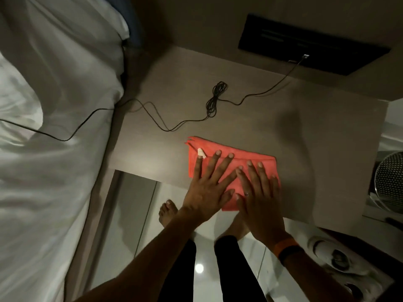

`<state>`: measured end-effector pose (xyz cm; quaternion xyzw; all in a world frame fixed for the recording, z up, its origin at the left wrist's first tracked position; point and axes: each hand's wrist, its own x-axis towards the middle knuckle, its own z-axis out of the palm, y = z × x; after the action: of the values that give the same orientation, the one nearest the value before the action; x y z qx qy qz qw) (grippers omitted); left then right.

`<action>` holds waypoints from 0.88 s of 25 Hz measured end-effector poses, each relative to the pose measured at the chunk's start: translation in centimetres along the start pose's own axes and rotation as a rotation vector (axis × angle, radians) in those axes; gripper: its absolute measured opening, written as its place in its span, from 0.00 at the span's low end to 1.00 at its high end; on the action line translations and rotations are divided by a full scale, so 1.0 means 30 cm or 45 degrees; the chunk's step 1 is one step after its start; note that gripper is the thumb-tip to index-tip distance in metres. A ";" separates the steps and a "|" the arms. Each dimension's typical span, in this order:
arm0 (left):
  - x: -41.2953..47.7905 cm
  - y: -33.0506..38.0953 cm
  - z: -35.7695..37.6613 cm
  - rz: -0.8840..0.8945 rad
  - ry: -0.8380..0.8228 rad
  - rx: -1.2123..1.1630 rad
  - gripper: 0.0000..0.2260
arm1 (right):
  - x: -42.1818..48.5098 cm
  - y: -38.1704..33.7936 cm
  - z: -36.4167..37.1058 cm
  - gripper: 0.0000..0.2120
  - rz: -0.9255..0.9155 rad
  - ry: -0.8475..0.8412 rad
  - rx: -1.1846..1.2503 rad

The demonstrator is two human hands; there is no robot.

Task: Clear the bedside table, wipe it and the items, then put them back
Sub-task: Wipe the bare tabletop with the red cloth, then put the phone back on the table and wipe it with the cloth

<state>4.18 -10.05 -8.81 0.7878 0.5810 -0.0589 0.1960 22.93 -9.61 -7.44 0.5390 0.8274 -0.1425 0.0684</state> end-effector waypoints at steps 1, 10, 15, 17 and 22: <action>-0.012 0.000 0.029 0.007 0.026 -0.002 0.28 | -0.017 -0.014 0.028 0.29 0.043 0.016 -0.020; -0.136 -0.062 -0.100 -0.146 0.263 -0.147 0.25 | 0.027 -0.275 -0.118 0.26 0.130 0.181 0.195; -0.540 -0.381 -0.405 -0.925 0.903 -0.429 0.25 | 0.223 -0.851 -0.348 0.20 -0.416 0.340 0.672; -0.756 -0.565 -0.514 -1.136 1.219 -0.389 0.25 | 0.313 -1.147 -0.429 0.20 -0.673 0.286 0.922; -1.028 -0.940 -0.658 -1.539 1.603 -1.176 0.33 | 0.601 -1.684 -0.530 0.26 -0.771 -0.001 0.736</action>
<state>-34.76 -23.11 12.39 0.0923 0.8498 0.5133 0.0762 -29.86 -8.09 11.04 0.2682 0.8745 -0.3825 -0.1304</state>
